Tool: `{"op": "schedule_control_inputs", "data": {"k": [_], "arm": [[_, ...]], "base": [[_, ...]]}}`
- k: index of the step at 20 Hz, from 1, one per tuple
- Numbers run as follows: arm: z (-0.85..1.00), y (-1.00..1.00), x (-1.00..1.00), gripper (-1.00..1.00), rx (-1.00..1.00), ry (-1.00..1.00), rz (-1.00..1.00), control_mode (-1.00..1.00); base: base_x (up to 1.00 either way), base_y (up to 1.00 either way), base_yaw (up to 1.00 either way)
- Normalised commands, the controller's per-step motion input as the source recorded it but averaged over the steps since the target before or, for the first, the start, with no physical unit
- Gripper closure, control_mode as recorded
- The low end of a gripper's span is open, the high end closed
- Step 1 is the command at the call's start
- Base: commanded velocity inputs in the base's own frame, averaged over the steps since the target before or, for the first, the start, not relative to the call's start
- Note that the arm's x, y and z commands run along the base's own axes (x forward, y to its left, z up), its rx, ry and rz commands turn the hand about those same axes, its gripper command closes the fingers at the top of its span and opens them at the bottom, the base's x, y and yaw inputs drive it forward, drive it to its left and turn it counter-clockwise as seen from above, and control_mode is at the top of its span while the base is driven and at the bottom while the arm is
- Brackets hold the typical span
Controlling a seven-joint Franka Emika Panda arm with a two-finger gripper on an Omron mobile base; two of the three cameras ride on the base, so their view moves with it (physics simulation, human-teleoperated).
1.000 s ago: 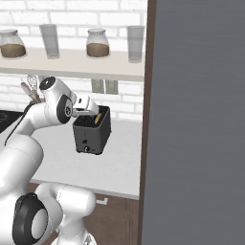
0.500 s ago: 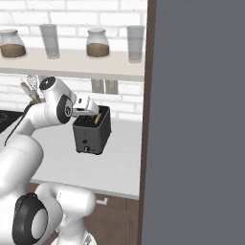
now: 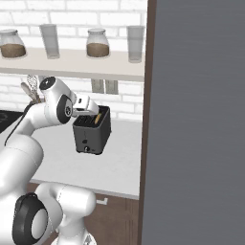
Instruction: Start the toaster. Once the lever pops up, take the bread to the plate on the dining counter.
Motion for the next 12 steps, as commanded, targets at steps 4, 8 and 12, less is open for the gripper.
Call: {"op": "schedule_control_inputs", "data": {"k": [4, 8, 12], "arm": [[0.00, 0.00, 0.00, -1.00, 0.00, 0.00, 0.00, -1.00], [0.00, 0.00, 0.00, -1.00, 0.00, 0.00, 0.00, -1.00], [0.00, 0.00, 0.00, -1.00, 0.00, 0.00, 0.00, -1.00]], "base": [[0.00, 0.00, 0.00], [0.00, 0.00, 0.00], [0.00, 0.00, 0.00]]}}
